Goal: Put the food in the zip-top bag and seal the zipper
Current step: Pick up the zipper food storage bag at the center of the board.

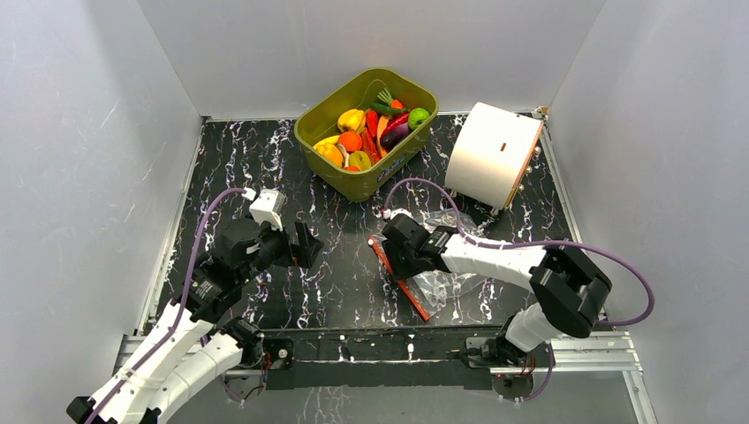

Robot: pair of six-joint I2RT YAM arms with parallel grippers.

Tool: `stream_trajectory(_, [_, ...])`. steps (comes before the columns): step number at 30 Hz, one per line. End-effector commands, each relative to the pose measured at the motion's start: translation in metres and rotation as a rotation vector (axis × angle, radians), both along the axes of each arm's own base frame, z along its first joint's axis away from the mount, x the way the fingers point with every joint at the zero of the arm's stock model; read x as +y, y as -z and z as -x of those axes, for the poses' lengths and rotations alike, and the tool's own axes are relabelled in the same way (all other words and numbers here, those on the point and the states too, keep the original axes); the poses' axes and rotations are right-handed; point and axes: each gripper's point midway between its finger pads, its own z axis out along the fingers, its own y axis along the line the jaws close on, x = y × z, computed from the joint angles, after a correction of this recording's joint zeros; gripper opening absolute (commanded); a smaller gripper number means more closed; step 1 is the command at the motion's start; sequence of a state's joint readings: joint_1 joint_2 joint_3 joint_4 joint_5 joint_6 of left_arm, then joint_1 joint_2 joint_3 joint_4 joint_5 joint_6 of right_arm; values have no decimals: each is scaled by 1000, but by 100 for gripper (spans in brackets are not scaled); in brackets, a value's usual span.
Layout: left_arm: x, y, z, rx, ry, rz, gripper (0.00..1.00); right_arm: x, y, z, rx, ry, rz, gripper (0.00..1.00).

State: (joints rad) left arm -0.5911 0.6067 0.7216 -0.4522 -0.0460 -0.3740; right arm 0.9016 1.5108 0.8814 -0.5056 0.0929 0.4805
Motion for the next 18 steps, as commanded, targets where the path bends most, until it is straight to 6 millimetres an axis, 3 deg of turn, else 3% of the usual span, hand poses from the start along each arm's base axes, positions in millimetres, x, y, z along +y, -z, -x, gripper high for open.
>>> stream_trajectory(1, [3, -5, -2, -29, -11, 1, 98, -11, -8, 1, -50, 19, 8, 38])
stream_trajectory(9, [2, -3, -3, -18, -6, -6, 98, -6, -3, 7, -36, 0, -25, 41])
stream_trajectory(18, [1, -2, -3, -17, -2, -6, 98, -5, 20, 14, -33, -4, 60, 40])
